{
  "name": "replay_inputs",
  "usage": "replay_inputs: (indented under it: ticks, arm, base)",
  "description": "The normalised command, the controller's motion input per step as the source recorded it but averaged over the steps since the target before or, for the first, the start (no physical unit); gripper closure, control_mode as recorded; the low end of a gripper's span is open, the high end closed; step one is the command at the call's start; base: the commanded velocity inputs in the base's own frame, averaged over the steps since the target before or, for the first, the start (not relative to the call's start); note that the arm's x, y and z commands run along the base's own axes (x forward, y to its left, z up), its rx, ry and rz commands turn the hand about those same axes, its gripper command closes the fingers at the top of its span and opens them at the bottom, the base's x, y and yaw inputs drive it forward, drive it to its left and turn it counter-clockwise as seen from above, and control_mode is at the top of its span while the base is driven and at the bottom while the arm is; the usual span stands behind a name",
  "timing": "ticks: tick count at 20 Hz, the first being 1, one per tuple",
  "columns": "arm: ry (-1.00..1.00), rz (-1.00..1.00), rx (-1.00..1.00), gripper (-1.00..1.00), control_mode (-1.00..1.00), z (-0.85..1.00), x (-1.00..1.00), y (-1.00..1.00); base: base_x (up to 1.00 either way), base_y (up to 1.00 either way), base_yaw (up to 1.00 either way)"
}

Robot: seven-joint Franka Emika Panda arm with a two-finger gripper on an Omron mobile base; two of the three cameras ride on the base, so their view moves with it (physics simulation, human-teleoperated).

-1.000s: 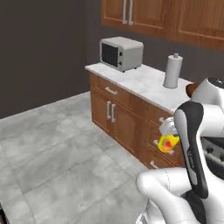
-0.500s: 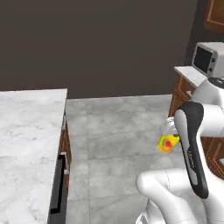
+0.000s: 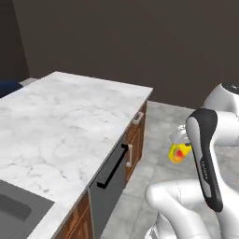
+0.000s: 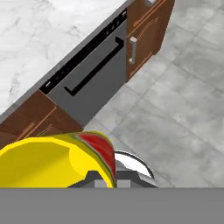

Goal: Pick the cup and bowl from the counter and place them on the counter next to the sink.

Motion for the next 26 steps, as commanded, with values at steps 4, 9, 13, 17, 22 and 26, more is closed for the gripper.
replay_inputs:
  ticks: [4, 9, 13, 17, 22, 26]
  arm:
    - [0.0, 0.0, 0.0, 1.0, 1.0, 0.0, 0.0, 0.0]
    - [0.0, 0.0, 0.0, 1.0, 1.0, 0.0, 0.0, 0.0]
    - [0.0, 0.0, 0.0, 1.0, 1.0, 0.0, 0.0, 0.0]
    - [0.0, 0.0, 0.0, 1.0, 1.0, 0.0, 0.0, 0.0]
    - [0.0, 0.0, 0.0, 1.0, 1.0, 0.0, 0.0, 0.0]
    - [0.0, 0.0, 0.0, 1.0, 1.0, 0.0, 0.0, 0.0]
  base:
    - [-0.01, -0.05, 0.75]
    - [-0.11, -0.02, 0.72]
    - [-0.14, 0.0, 0.66]
    - [-0.01, 0.0, 0.6]
    - [0.69, -0.01, 0.27]
    - [0.99, -0.11, 0.16]
